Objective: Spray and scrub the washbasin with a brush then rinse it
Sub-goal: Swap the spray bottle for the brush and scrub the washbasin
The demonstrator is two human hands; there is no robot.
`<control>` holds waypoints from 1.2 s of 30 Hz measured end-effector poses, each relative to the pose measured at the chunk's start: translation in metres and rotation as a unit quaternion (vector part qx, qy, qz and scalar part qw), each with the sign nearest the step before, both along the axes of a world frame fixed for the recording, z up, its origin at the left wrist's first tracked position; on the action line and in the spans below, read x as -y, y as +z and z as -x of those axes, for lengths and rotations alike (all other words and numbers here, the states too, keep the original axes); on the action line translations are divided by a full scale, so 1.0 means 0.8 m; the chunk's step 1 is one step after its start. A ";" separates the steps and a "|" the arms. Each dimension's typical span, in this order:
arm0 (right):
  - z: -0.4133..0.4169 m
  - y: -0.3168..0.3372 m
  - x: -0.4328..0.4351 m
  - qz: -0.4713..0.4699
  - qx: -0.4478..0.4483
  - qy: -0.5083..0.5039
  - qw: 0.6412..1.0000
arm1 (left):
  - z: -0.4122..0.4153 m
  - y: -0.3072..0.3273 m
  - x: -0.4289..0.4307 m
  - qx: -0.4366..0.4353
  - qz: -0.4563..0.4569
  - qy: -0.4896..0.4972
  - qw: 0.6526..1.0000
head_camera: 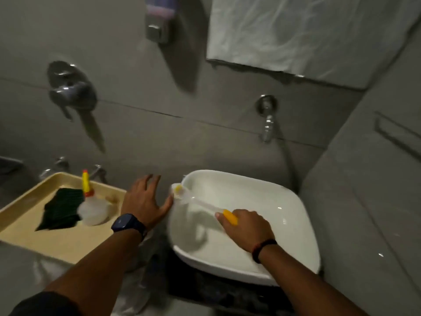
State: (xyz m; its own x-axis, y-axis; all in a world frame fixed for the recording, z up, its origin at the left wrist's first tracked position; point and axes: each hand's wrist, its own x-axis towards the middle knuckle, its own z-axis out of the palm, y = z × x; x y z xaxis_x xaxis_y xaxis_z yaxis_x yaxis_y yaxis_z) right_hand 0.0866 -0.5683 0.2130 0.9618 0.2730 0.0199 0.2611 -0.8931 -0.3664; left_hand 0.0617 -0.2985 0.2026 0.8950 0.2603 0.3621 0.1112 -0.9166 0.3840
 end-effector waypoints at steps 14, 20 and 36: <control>-0.021 -0.078 0.110 0.114 -0.164 -0.098 0.975 | -0.053 -0.117 0.105 -0.126 -0.021 -0.027 0.991; -0.076 -0.069 0.107 0.091 -0.160 -0.238 0.954 | -0.061 -0.121 0.088 -0.142 0.021 -0.016 0.990; -0.063 -0.056 0.130 0.109 -0.136 -0.259 0.950 | -0.059 -0.116 0.091 -0.129 0.026 -0.026 0.991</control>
